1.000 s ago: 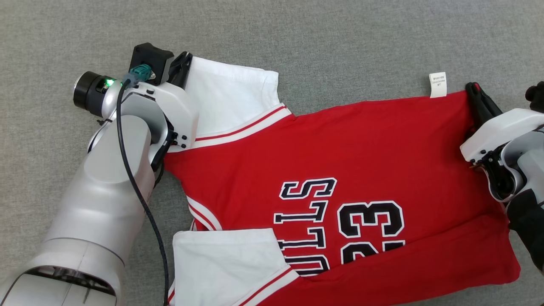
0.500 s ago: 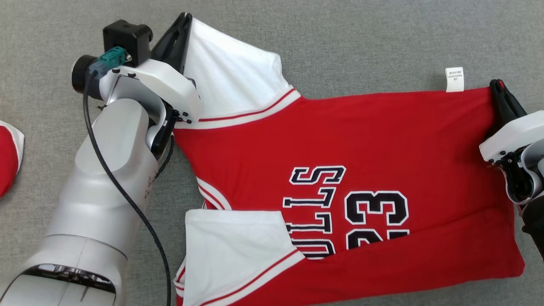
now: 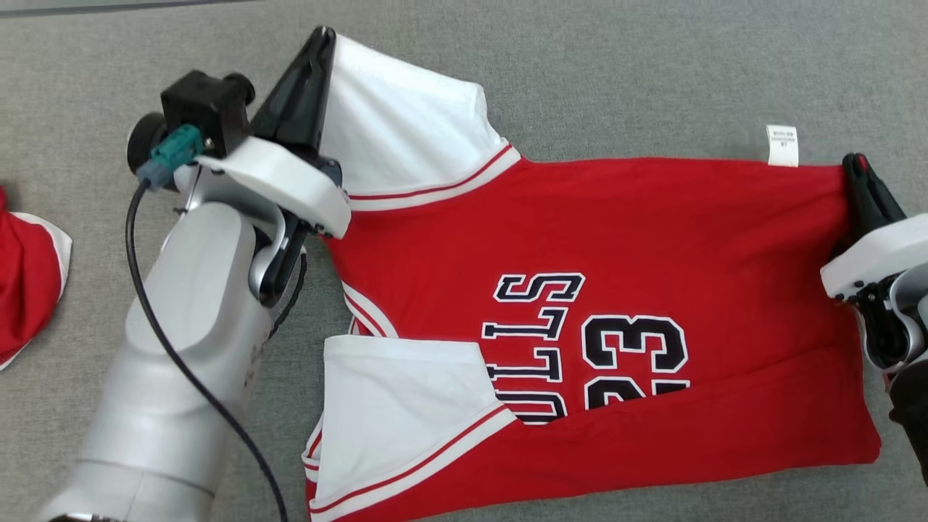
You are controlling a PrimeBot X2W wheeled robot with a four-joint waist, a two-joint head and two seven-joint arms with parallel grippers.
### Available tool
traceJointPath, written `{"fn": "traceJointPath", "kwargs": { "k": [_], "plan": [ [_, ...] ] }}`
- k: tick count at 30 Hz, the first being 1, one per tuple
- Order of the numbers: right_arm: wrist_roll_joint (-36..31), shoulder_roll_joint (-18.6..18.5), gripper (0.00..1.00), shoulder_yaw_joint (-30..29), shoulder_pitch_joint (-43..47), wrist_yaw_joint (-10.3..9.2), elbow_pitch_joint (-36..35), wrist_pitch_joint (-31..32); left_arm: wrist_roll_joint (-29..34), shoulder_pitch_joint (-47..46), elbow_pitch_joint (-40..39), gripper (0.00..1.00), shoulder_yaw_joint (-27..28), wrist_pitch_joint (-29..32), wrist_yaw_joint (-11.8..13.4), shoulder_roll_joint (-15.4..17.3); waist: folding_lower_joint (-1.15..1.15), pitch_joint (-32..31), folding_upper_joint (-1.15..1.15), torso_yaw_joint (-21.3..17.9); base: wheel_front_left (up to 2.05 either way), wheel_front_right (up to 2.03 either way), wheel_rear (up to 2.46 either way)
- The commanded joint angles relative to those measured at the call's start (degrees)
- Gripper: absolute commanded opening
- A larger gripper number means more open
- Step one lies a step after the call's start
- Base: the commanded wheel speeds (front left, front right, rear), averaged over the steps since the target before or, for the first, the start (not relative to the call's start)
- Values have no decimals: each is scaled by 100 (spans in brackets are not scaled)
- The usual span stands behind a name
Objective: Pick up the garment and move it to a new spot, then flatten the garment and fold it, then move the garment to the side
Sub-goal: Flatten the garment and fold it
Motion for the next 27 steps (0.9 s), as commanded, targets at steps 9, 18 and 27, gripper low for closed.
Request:
{"fn": "traceJointPath", "kwargs": {
  "k": [9, 18, 27],
  "plan": [
    [-240, -139, 0, -140, 572, -1, -156, -2, -335, 1093, -1028, 0, -379, -23, -9, 395, 0, -348, 0, 198, 0, 0, 0],
    [-460, -507, 0, 178, 1073, -1, -228, -2, -593, 2195, -1814, 0, -870, 82, -10, 737, 0, -825, 0, 426, 0, 0, 0],
    [-465, -781, 0, 454, 1400, -1, -68, -2, -906, 3038, -2611, 0, -1134, 324, -11, 1041, 0, -1188, 0, 549, 0, 0, 0]
  ]
}}
